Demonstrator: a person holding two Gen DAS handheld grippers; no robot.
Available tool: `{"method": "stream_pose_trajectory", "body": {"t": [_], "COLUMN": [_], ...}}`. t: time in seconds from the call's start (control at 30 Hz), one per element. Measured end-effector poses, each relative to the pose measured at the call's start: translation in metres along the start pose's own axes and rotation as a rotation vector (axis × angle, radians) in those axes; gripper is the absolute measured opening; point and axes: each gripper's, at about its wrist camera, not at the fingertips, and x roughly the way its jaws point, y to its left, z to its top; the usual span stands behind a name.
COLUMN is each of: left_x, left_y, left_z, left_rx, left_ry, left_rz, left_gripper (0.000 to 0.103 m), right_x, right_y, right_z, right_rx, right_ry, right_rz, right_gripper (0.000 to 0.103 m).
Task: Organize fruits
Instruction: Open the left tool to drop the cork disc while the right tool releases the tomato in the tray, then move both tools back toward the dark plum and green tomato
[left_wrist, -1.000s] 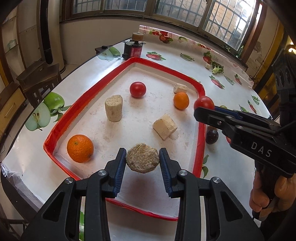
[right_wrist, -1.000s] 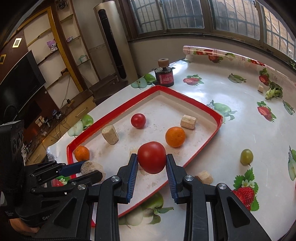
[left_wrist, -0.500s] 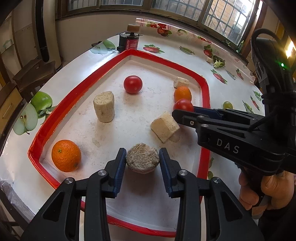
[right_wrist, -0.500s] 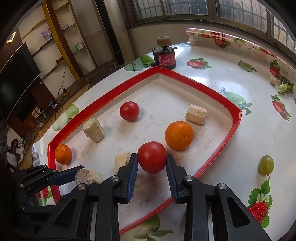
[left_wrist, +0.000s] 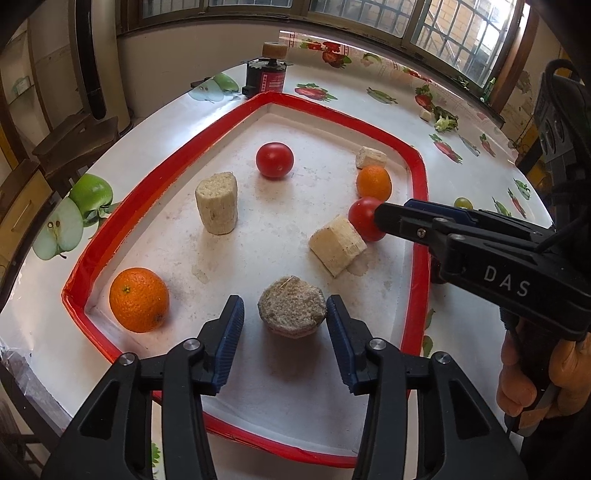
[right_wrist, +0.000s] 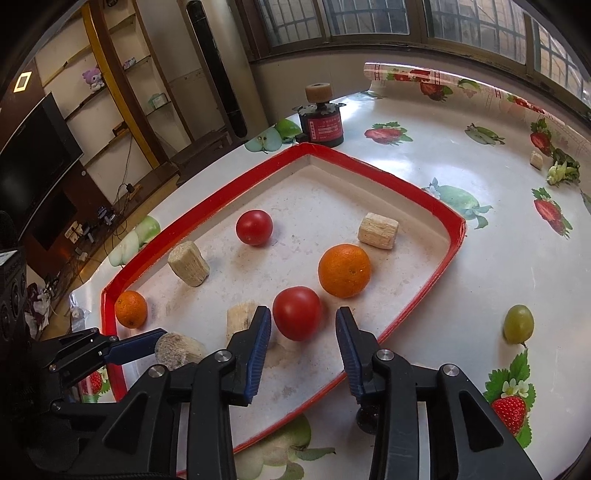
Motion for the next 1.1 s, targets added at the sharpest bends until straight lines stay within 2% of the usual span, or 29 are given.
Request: {"method": "stream_pose_trajectory", "body": {"t": [0.33,0.43,0.8,1.1], "left_x": [-0.011,-0.017,-0.028,-0.032], "left_y": [-0.004,-0.007,-0.023,-0.052], "left_z": [-0.002,-0.002,-0.004,-0.006], "left_rx": [0.004,0.009,0.037,0.088], "left_ry": [-0.013,-0.026,-0.043,-0.043], "left_rz": [0.008,0.009,-0.015,-0.048], "left_gripper": [0.047,0.054,0.054,0.053], "right_x": [-0.034,-0.045,-0.079,-0.098], "right_y": [-0.006,-0.011,-0.04,-0.068], "right_z": [-0.006,-0.01,-0.031,-0.053], "right_rx": [0.017,0.027,0.087,0.143], "right_ry": [-0.059,-0.075,-0.11,-0.117], "right_rz": [-0.012,-0.019,-0.061,-0.101], "right_gripper": [0.042,0.042,0.042,0.042]}}
